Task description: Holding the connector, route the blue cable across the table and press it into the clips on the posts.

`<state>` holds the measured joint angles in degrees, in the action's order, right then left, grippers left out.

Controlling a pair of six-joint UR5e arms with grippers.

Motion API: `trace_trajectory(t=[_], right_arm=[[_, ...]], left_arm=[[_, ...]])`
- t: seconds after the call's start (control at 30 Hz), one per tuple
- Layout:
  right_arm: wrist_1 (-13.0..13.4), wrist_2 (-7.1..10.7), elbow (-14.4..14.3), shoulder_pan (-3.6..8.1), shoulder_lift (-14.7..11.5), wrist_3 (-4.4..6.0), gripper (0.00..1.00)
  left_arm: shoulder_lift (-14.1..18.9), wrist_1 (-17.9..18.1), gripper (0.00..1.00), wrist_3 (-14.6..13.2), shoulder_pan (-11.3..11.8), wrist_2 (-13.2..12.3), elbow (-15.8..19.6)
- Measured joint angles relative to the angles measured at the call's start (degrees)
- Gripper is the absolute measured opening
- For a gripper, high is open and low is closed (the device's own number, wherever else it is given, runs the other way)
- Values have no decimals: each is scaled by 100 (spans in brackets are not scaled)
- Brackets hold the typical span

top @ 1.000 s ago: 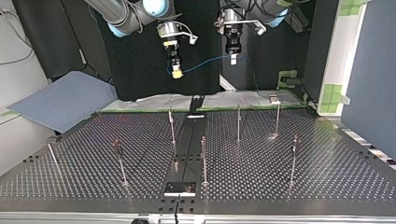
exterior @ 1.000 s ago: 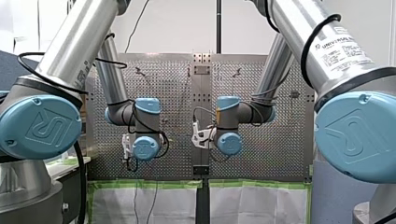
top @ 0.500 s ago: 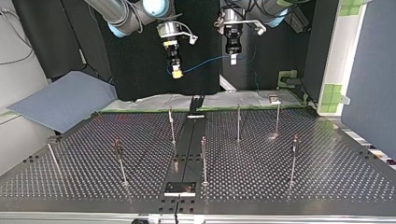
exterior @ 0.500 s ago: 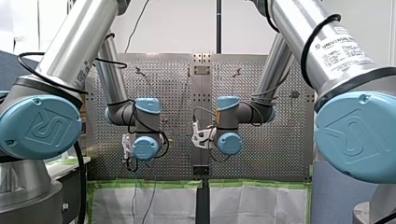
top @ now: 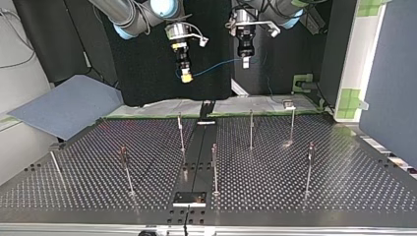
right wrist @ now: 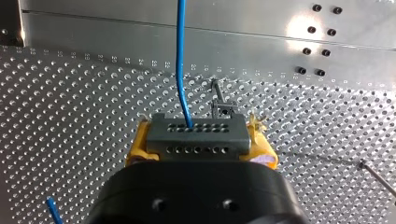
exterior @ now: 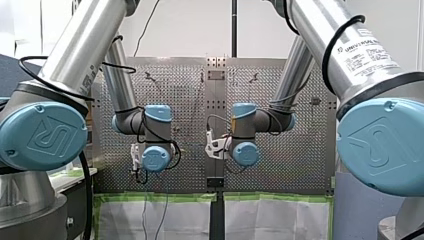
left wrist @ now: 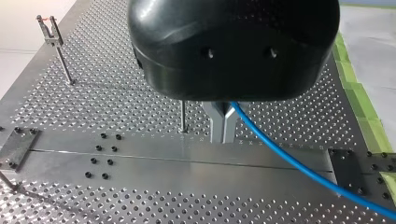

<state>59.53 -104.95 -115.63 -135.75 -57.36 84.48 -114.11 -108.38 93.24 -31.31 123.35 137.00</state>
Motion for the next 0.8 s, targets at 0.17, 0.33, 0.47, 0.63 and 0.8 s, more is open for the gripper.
trace_trajectory(t=[0.17, 0.33, 0.47, 0.63, 0.8], right_arm=[[-1, 0, 0, 0, 0, 0, 0], [-1, 0, 0, 0, 0, 0, 0], [-2, 0, 0, 0, 0, 0, 0], [-1, 0, 0, 0, 0, 0, 0], [-62, -61, 60, -42, 59, -45, 0]], left_arm=[[0, 0, 0, 1, 0, 0, 0], [0, 0, 0, 1, 0, 0, 0], [0, 0, 0, 1, 0, 0, 0], [3, -3, 0, -1, 3, -3, 3], [154, -156, 0, -98, 154, -51, 153]])
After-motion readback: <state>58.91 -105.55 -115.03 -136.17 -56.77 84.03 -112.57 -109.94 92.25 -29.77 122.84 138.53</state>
